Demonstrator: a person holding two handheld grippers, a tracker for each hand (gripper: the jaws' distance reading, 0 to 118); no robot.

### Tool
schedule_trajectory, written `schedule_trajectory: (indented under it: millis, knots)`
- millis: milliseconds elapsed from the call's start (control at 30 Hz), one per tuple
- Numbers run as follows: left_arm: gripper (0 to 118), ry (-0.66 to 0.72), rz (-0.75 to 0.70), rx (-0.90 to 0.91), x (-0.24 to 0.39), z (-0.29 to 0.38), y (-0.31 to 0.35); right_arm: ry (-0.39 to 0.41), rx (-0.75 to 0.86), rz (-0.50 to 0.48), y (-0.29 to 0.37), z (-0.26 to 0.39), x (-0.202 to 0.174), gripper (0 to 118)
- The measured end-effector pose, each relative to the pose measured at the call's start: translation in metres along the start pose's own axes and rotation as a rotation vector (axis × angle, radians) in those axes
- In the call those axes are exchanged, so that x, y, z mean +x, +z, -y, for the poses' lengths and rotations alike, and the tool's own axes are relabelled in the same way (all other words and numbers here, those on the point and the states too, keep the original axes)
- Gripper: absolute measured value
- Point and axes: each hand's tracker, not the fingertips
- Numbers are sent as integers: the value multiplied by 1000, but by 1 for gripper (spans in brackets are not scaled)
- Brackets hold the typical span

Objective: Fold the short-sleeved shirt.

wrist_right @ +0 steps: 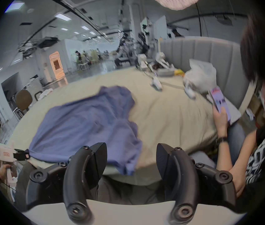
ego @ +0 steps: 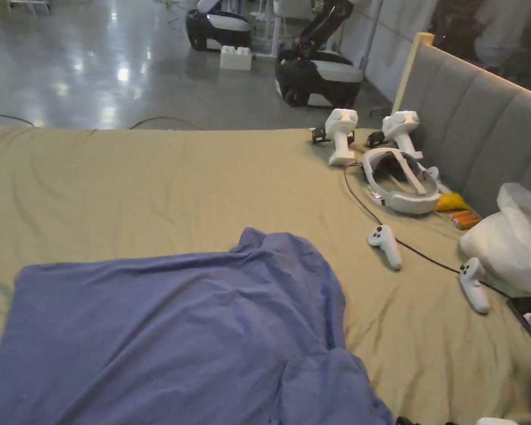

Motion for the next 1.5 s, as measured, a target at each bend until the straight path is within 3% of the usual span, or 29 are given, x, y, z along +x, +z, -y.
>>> schedule_trajectory:
  millis: [133, 300, 333, 367, 467, 700, 833, 1033, 1133, 1267, 1300, 1333, 1367, 1400, 1433, 1500]
  knots:
    - [10, 24, 10, -5, -3, -1, 2, -139, -138, -76, -38, 23, 18, 68]
    - [10, 37, 3, -10, -2, -1, 1, -129, -188, -87, -65, 31, 7, 66]
    - [10, 39, 2, -10, -2, -1, 1, -120, -197, -91, -70, 31, 5, 52]
    - [10, 33, -13, -11, -3, -1, 2, -110, -214, -98, -76, 31, 3, 24]
    - [10, 54, -7, -12, -6, -1, 2, -60, -217, -57, -80, 27, -8, 10]
    - [8, 201, 81, 45, -20, -9, 36, -26, -145, -48, -52, 5, -13, 9]
    - [8, 120, 59, 127, -17, -47, 56, 45, -56, -63, -53, -45, -29, 8]
    - [8, 118, 44, 128, -24, -144, 3, 60, -65, -70, -137, -139, -60, 8]
    - [8, 153, 45, 76, -25, -188, -35, 103, -177, -27, -199, -170, -73, 8]
    - [9, 271, 37, 15, -29, -220, -78, 43, -274, 5, -256, -178, -76, 11]
    - [14, 295, 50, 6, -30, -224, -86, 20, -292, 16, -265, -177, -75, 23]
    - [40, 310, 52, -14, -30, -226, -93, 2, -306, 8, -270, -172, -72, 63]
    - [70, 312, 35, -28, -29, -225, -97, 1, -301, -1, -274, -168, -69, 83]
    - [93, 318, 18, -27, -29, -222, -98, 0, -309, -1, -276, -164, -67, 81]
    - [101, 319, 24, -23, -30, -219, -98, 2, -313, -5, -275, -160, -64, 79]
    - [101, 323, 72, 41, -35, -207, -81, 34, -281, -6, -259, -154, -59, 79]
